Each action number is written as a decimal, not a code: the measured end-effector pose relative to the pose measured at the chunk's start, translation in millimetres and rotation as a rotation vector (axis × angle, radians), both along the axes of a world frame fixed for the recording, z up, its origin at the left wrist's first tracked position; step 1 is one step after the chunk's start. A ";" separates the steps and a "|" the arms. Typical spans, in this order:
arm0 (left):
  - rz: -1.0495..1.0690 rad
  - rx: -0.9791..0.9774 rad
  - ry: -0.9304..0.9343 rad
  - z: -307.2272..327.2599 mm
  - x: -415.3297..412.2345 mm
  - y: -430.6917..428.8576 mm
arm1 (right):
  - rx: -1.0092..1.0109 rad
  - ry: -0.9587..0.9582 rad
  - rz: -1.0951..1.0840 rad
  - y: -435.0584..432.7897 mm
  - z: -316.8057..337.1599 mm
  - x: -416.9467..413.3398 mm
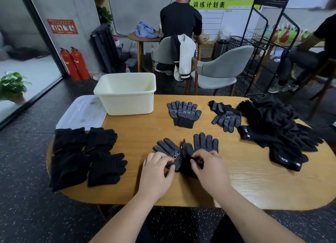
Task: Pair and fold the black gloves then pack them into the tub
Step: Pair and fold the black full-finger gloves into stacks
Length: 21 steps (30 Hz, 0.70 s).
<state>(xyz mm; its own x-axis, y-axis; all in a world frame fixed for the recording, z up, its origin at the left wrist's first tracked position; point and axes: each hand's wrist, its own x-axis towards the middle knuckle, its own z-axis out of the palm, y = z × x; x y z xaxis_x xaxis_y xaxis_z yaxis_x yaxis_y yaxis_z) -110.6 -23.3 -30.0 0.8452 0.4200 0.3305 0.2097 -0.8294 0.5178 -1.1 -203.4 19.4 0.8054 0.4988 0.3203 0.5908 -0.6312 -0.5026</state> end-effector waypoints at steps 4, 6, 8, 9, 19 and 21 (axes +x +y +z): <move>0.000 0.070 -0.009 1.3 0.5 -5.3 | -0.018 0.176 0.067 -8.3 36.1 21.4; -0.005 0.080 -0.003 2.5 2.0 -6.8 | 0.022 0.204 0.107 -14.0 58.2 33.4; -0.017 0.106 0.004 3.8 4.1 -8.4 | 0.048 0.200 0.152 -21.8 85.5 42.4; -0.019 0.117 0.002 4.5 5.8 -9.8 | 0.047 0.199 0.180 -26.2 100.5 45.8; -0.082 0.125 0.248 2.2 35.4 -38.2 | -0.029 0.124 0.207 -43.0 144.2 85.7; -0.096 0.147 0.271 0.2 35.0 -37.3 | 0.004 0.030 0.163 -40.2 140.5 92.7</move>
